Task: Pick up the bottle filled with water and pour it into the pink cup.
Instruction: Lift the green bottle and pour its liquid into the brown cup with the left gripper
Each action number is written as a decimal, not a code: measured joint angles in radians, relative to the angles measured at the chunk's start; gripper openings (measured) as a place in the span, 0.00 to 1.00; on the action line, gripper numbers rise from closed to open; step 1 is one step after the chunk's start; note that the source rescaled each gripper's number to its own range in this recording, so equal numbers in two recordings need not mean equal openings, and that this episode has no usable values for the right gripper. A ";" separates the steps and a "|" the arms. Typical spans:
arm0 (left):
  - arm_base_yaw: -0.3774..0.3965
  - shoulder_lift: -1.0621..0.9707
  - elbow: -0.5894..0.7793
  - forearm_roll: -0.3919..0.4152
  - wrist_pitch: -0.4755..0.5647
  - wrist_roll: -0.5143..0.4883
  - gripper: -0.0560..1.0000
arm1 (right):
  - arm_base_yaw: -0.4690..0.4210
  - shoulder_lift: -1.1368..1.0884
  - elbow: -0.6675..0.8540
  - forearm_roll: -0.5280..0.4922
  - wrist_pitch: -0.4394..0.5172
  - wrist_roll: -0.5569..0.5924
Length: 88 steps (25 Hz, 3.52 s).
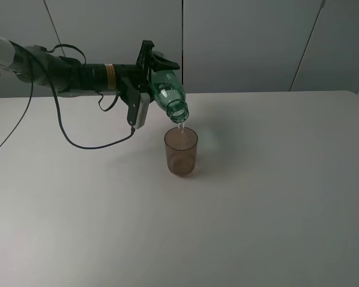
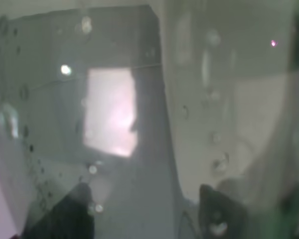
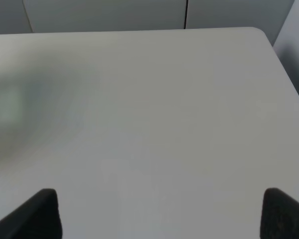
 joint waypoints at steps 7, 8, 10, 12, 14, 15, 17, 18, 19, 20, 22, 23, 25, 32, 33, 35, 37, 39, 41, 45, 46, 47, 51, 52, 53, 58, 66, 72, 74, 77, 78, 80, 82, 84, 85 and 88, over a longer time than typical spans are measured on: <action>0.000 -0.001 0.000 0.000 0.004 0.036 0.06 | 0.000 0.000 0.000 0.000 0.000 0.002; 0.000 -0.004 0.000 0.000 0.009 0.041 0.06 | 0.000 0.000 0.000 0.000 0.000 0.002; 0.000 -0.010 0.000 0.000 0.009 0.042 0.06 | 0.000 0.000 0.000 0.000 0.000 0.002; 0.000 -0.015 0.000 0.000 0.009 0.043 0.06 | 0.000 0.000 0.000 0.000 0.000 0.002; 0.000 -0.023 0.000 0.002 0.011 0.045 0.06 | 0.000 0.000 0.000 0.000 0.000 0.002; 0.000 -0.027 0.000 0.002 0.011 0.047 0.06 | 0.000 0.000 0.000 0.000 0.000 0.002; 0.000 -0.032 0.000 0.002 0.011 0.047 0.05 | 0.000 0.000 0.000 0.000 0.000 0.002; 0.000 -0.036 0.000 0.002 0.011 0.047 0.05 | 0.000 0.000 0.000 0.000 0.000 0.002; 0.000 -0.037 0.000 0.004 0.013 0.051 0.05 | 0.000 0.000 0.000 0.000 0.000 0.002; 0.000 -0.040 0.000 0.004 0.013 0.051 0.05 | 0.000 0.000 0.000 0.000 0.000 0.002; 0.000 -0.044 0.000 0.004 0.013 0.052 0.05 | 0.000 0.000 0.000 0.000 0.000 0.002; 0.000 -0.044 0.000 0.004 0.013 0.052 0.05 | 0.000 0.000 0.000 0.000 0.000 0.002; 0.000 -0.044 0.000 0.007 0.013 0.052 0.05 | 0.000 0.000 0.000 0.000 0.000 0.002; -0.002 -0.044 0.000 0.023 0.032 0.074 0.05 | 0.000 0.000 0.000 0.000 0.000 0.002; -0.002 -0.044 0.000 0.025 0.035 0.074 0.05 | 0.000 0.000 0.000 0.000 0.000 0.002; -0.005 -0.044 0.000 0.029 0.035 0.074 0.05 | 0.000 0.000 0.000 0.000 0.000 0.002; -0.005 -0.044 0.000 0.034 0.037 0.074 0.05 | 0.000 0.000 0.000 0.000 0.000 0.002; -0.012 -0.044 0.000 0.037 0.039 0.078 0.05 | 0.000 0.000 0.000 0.000 0.000 0.002; -0.014 -0.044 0.000 0.045 0.047 0.092 0.05 | 0.000 0.000 0.000 0.000 0.000 0.002; -0.022 -0.044 0.000 0.051 0.056 0.101 0.05 | 0.000 0.000 0.000 0.000 0.000 0.002; -0.022 -0.044 0.000 0.053 0.058 0.111 0.05 | 0.000 0.000 0.000 0.000 0.000 0.002; -0.022 -0.044 0.000 0.053 0.061 0.118 0.05 | 0.000 0.000 0.000 0.000 0.000 0.002; -0.025 -0.044 0.000 0.055 0.063 0.125 0.05 | 0.000 0.000 0.000 0.000 0.000 0.002; -0.025 -0.044 0.000 0.055 0.064 0.126 0.05 | 0.000 0.000 0.000 0.000 0.000 0.002; -0.027 -0.044 0.000 0.055 0.064 0.128 0.05 | 0.000 0.000 0.000 0.000 0.000 0.002; -0.035 -0.059 0.000 0.059 0.066 0.132 0.05 | 0.000 0.000 0.000 0.000 0.000 0.002; -0.036 -0.070 0.008 0.081 0.084 0.164 0.05 | 0.000 0.000 0.000 0.000 0.000 0.002; -0.041 -0.083 0.008 0.087 0.091 0.175 0.05 | 0.000 0.000 0.000 0.000 0.000 0.002; -0.043 -0.084 0.008 0.087 0.091 0.179 0.05 | 0.000 0.000 0.000 0.000 0.000 0.002; -0.047 -0.084 0.008 0.088 0.096 0.194 0.05 | 0.000 0.000 0.000 0.000 0.000 0.002; -0.050 -0.084 0.008 0.088 0.103 0.201 0.05 | 0.000 0.000 0.000 0.000 0.000 0.002; -0.055 -0.084 0.008 0.090 0.107 0.213 0.05 | 0.000 0.000 0.000 0.000 0.000 0.002; -0.058 -0.084 0.008 0.092 0.109 0.219 0.05 | 0.000 0.000 0.000 0.000 0.000 0.002; -0.061 -0.084 0.008 0.092 0.112 0.224 0.05 | 0.000 0.000 0.000 0.000 0.000 0.002; -0.063 -0.084 0.008 0.092 0.114 0.227 0.05 | 0.000 0.000 0.000 0.000 0.000 0.002; -0.065 -0.085 0.008 0.094 0.116 0.235 0.05 | 0.000 0.000 0.000 0.000 0.000 0.002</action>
